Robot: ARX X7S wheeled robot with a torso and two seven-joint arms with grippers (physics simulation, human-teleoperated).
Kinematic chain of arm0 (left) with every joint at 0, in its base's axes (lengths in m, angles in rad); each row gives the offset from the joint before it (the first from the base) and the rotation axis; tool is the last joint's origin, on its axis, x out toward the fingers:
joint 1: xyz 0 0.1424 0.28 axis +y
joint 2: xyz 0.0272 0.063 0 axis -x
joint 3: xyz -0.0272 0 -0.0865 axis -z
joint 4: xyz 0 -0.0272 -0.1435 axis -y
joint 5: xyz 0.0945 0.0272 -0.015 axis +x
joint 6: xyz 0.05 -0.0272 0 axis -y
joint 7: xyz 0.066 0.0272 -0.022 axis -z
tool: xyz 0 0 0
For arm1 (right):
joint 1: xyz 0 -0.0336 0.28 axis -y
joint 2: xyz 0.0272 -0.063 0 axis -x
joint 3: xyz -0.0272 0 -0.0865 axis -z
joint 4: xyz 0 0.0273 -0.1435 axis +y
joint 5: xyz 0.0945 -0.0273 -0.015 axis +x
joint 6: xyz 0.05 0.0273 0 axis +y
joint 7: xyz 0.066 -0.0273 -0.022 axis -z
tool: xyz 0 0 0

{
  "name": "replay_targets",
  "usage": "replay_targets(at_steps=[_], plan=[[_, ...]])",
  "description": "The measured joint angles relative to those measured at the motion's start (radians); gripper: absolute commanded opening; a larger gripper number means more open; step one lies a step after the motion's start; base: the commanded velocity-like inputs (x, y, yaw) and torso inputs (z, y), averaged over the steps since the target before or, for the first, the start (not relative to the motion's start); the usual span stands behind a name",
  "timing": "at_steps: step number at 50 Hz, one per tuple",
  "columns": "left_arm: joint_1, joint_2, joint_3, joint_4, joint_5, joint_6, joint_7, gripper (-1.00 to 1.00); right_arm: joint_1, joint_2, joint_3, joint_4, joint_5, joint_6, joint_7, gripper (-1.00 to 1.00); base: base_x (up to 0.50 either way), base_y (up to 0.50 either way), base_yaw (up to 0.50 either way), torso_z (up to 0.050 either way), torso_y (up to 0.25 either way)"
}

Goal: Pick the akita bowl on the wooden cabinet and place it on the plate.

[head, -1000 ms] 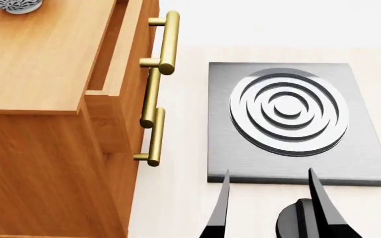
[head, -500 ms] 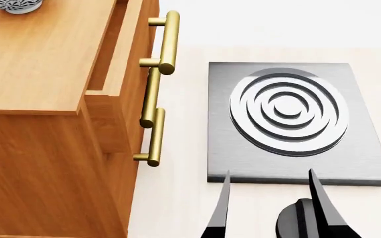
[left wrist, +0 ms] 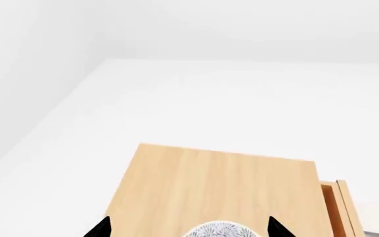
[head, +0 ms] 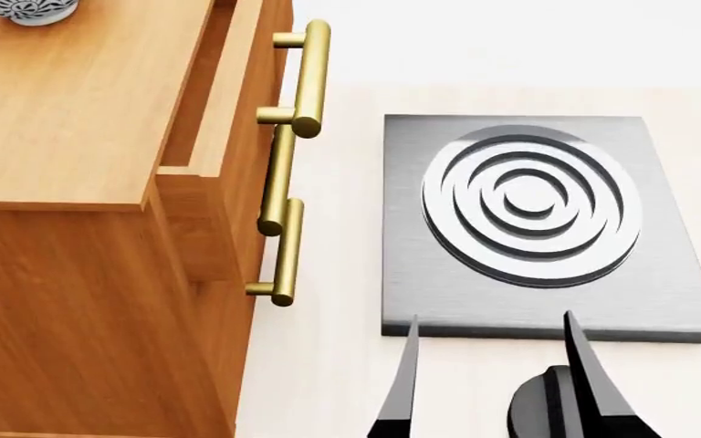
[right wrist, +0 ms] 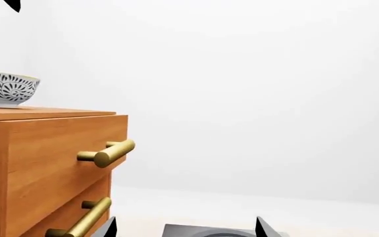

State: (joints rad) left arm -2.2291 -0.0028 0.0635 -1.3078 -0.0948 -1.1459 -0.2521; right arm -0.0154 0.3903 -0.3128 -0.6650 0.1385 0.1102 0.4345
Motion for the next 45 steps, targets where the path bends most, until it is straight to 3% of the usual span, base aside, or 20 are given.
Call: replay_targets(at_steps=[12, 20, 37, 45], plan=[[-0.002, 0.001, 0.004, -0.001, 0.009, -0.073, -0.008, 1.0, 0.006, -0.002, -0.009, 0.012, 0.006, -0.006, -0.003, 1.0, 0.0, 0.0, 0.0, 0.0, 0.0], [-0.022, 0.002, 0.148, -0.001, -0.108, -0.115, 0.01, 1.0, 0.007, -0.001, -0.018, 0.006, 0.003, -0.003, -0.004, 1.0, 0.0, 0.0, 0.0, 0.0, 0.0], [-0.055, 0.001, 0.107, -0.001, -0.082, -0.144, -0.009, 1.0, 0.013, -0.001, -0.036, 0.01, 0.002, -0.004, -0.008, 1.0, 0.0, 0.0, 0.0, 0.0, -0.026], [-0.052, 0.002, 0.153, -0.001, -0.12, -0.131, -0.012, 1.0, 0.015, 0.0, -0.04, 0.011, 0.002, -0.003, -0.007, 1.0, 0.0, 0.0, 0.0, 0.0, 0.0]])
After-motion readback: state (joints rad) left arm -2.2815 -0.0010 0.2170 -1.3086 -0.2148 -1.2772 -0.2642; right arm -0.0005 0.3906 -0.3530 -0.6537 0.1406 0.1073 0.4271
